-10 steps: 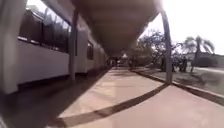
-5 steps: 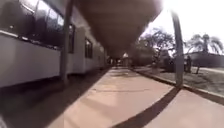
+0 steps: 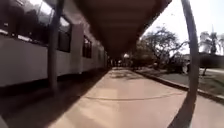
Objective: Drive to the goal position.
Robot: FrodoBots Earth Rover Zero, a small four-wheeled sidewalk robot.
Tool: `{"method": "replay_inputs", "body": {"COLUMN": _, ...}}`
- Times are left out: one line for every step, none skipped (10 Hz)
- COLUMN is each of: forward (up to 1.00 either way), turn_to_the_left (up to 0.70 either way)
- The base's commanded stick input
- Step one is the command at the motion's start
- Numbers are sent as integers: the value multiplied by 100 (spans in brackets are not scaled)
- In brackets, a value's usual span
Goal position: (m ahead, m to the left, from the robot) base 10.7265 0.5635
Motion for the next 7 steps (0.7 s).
{"method": "replay_inputs", "body": {"forward": 100, "turn_to_the_left": 0}}
{"method": "replay_inputs", "body": {"forward": 100, "turn_to_the_left": 0}}
{"method": "replay_inputs", "body": {"forward": 100, "turn_to_the_left": 0}}
{"method": "replay_inputs", "body": {"forward": 100, "turn_to_the_left": 0}}
{"method": "replay_inputs", "body": {"forward": 100, "turn_to_the_left": 0}}
{"method": "replay_inputs", "body": {"forward": 100, "turn_to_the_left": 0}}
{"method": "replay_inputs", "body": {"forward": 100, "turn_to_the_left": 0}}
